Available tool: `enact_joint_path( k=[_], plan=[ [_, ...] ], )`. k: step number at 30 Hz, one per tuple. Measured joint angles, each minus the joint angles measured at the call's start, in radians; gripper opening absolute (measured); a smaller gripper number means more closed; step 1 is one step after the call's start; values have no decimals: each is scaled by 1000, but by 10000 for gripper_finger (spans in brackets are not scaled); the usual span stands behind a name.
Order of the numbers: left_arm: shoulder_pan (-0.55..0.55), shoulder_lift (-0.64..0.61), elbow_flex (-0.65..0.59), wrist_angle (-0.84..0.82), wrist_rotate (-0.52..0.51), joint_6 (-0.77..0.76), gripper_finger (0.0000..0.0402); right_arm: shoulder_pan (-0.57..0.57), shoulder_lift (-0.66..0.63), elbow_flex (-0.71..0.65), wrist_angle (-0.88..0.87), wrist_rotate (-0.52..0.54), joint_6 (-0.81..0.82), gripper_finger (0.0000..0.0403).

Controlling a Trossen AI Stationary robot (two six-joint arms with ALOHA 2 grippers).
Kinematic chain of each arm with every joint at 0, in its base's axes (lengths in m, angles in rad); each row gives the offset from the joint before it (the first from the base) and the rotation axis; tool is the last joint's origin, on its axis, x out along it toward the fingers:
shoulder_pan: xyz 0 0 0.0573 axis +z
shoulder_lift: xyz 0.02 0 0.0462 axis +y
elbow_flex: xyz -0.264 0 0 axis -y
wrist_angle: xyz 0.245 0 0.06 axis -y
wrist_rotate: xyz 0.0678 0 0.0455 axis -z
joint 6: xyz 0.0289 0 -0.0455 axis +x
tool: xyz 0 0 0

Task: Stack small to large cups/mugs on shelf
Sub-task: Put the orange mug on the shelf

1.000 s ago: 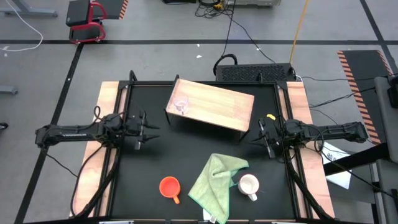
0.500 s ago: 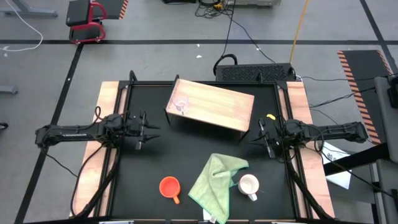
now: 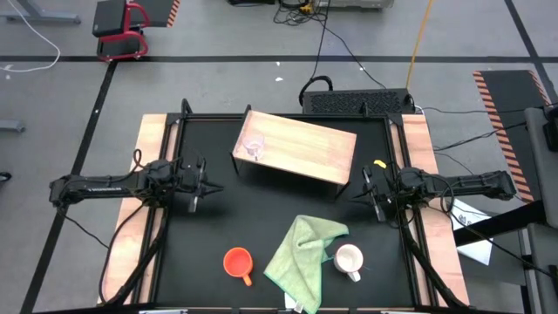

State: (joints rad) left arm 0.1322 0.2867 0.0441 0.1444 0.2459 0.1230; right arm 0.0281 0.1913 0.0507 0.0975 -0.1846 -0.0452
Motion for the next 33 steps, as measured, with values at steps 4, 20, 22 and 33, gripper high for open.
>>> enact_joint_path(
  k=[4,20,22,33],
  plan=[
    [0,0,0,-16,15,13,5,0,0,0,0,0,0,0],
    [0,0,0,-21,-13,5,2,0,0,0,0,0,0,0],
    [0,0,0,-21,-13,4,2,0,0,0,0,0,0,0],
    [0,0,0,-33,-13,2,1,0,0,0,0,0,0,0]
  ],
)
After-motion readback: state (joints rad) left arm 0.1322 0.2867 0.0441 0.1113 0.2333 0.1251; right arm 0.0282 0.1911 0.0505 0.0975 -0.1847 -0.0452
